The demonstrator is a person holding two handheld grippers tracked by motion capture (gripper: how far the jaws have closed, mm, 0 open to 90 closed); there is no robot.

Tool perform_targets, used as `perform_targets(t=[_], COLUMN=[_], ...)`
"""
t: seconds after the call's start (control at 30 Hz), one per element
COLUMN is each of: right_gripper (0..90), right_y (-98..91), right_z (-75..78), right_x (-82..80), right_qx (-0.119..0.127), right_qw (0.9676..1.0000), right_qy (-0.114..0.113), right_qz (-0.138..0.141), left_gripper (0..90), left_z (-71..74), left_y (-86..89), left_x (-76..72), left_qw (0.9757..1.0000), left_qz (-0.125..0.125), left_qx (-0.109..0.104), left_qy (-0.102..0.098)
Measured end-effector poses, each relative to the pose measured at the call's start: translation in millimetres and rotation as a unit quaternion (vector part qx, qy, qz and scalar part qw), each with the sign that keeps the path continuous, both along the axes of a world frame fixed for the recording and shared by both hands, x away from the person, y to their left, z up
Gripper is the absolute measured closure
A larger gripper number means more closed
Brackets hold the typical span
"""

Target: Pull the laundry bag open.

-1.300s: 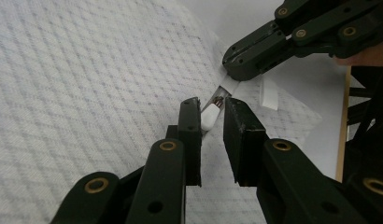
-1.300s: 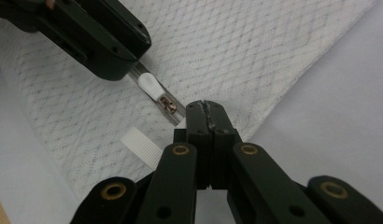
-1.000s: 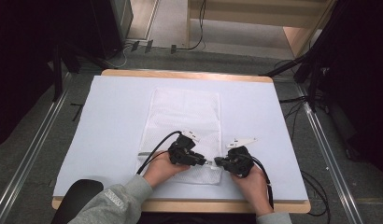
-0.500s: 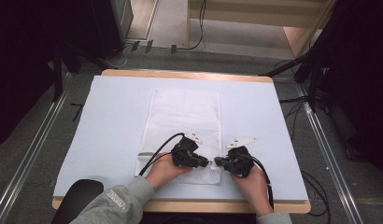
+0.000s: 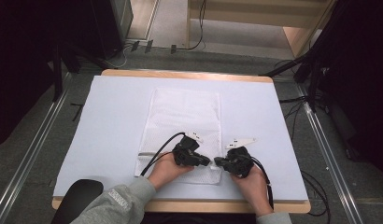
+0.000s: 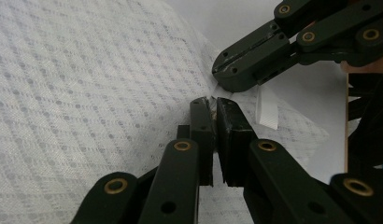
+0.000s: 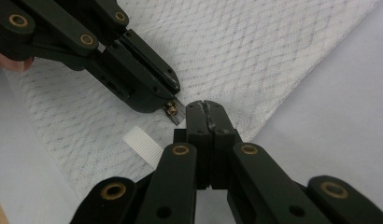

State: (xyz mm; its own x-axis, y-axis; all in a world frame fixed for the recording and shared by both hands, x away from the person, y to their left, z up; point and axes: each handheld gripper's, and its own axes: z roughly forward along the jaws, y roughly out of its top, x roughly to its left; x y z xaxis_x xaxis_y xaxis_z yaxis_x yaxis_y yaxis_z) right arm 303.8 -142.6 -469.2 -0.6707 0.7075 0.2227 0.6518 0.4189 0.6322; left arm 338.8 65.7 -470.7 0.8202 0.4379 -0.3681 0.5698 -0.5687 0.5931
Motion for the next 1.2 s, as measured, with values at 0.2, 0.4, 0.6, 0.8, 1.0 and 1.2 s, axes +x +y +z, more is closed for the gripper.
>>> perform_targets(t=[0.2,0.4,0.6,0.8,1.0,1.2], right_gripper=[90.0,90.0,90.0,90.0,90.0,90.0], right_y=[0.3,-1.5,0.2,-0.3,-2.6,-5.1], right_z=[-0.8,-2.5,-3.0,-4.0,-5.5,-7.2], right_x=[-1.6,-1.8,-3.2,-4.1,-3.6,-2.8], right_qx=[-0.006,0.003,0.0,-0.003,0.008,0.018], right_qw=[0.9998,0.9997,0.9993,0.9986,0.9985,0.9983], right_qy=[-0.016,-0.017,-0.028,-0.04,-0.039,-0.039], right_qz=[0.01,0.015,0.025,0.035,0.036,0.039], left_gripper=[87.8,88.0,88.1,88.2,88.1,88.1], left_z=[1.7,1.6,3.4,4.1,5.9,8.6], left_y=[1.0,3.5,6.3,13.8,24.3,29.4], left_x=[3.1,7.6,10.4,16.5,20.9,21.0], left_qw=[0.9998,0.9983,0.9973,0.9949,0.9925,0.9918], left_qz=[0.005,0.013,0.011,0.017,0.023,0.018], left_qx=[0.002,-0.005,-0.002,-0.005,-0.014,-0.01], left_qy=[0.019,0.057,0.072,0.099,0.119,0.126])
